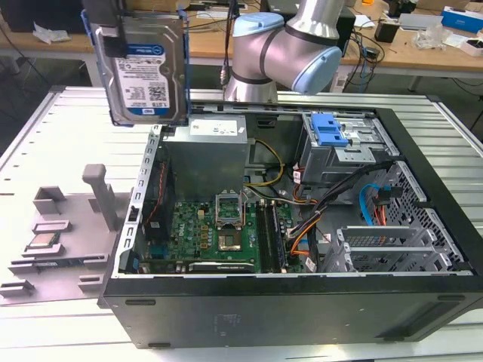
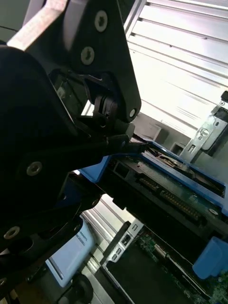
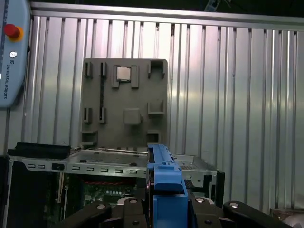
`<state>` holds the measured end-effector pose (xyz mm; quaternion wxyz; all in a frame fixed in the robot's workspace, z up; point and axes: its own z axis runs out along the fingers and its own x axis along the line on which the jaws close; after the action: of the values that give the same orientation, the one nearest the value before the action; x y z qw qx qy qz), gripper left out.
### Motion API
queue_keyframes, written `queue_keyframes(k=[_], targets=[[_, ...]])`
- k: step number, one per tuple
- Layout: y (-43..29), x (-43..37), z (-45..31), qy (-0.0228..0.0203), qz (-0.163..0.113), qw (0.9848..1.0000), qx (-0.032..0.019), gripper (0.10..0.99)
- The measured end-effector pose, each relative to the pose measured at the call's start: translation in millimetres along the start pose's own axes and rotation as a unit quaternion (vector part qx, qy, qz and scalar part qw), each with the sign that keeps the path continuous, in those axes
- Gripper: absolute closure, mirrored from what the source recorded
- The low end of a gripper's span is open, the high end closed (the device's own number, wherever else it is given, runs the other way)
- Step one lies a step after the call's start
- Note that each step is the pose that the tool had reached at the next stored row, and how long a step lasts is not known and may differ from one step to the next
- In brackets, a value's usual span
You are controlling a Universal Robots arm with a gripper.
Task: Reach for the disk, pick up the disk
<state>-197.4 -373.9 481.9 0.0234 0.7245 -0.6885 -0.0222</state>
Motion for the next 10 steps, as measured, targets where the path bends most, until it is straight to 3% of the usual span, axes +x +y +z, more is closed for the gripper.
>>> queue_keyframes(k=[2,6,10], targets=[[-21.3,1.1,-1.4,0.0000,0.000,1.0000,0.0000,0.718],[-33.6,1.7,-2.2,0.0000,0.000,1.0000,0.0000,0.718],[-50.2,2.5,-3.3,0.0000,0.000,1.0000,0.0000,0.718]])
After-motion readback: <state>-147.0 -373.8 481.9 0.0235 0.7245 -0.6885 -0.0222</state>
